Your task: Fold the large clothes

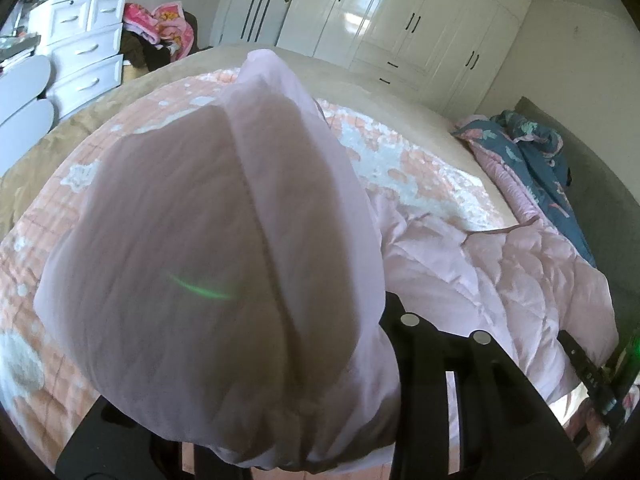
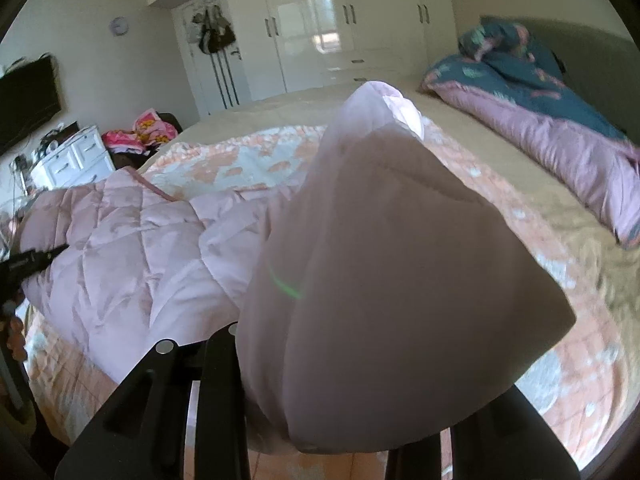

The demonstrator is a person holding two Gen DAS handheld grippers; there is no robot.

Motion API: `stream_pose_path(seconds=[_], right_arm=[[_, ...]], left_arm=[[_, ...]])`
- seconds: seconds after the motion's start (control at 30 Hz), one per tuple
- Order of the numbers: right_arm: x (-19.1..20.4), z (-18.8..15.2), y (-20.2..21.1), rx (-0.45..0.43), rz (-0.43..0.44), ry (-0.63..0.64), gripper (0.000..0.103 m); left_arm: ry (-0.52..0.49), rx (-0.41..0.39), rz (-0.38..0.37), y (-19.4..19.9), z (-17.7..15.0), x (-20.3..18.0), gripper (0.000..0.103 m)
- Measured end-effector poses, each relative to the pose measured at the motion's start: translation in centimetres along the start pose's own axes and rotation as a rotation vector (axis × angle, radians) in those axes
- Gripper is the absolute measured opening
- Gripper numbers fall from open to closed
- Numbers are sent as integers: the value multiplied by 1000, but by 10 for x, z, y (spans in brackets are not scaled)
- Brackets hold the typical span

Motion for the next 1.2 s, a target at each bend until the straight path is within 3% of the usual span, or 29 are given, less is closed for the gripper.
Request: stream_pose_path(seconds=[0.37, 0.57, 0.63, 0.83, 1.03, 1.2], right_arm=[[-36, -30, -31, 102, -18, -195, 42], [-43, -40, -32, 134, -20, -276, 58], [-45, -43, -27, 139, -23, -304, 71], [-40, -49, 6, 112, -12, -343, 91], [-29, -47, 61, 26, -20, -305, 98], [-10, -40, 105, -43, -27, -216, 99]], left_arm=[[32, 40, 41, -12, -26, 17, 37], [44, 47, 48, -11, -36, 22, 43], [46, 52, 50, -8, -39, 25, 46], [31, 74, 45, 8, -43, 28, 62], [-8, 66, 47, 36, -51, 26, 77], [-34, 46, 28, 61, -56, 22, 80]])
Point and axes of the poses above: each gripper's, at about its wrist camera, not at the fingertips, and y roughly against the way its jaws point, x to its left, z to its top, the point moved 6 cm from there along -y, roughly the way its jaws point, and after that the axes turned 3 degrees about z, right-handed, at the moved point
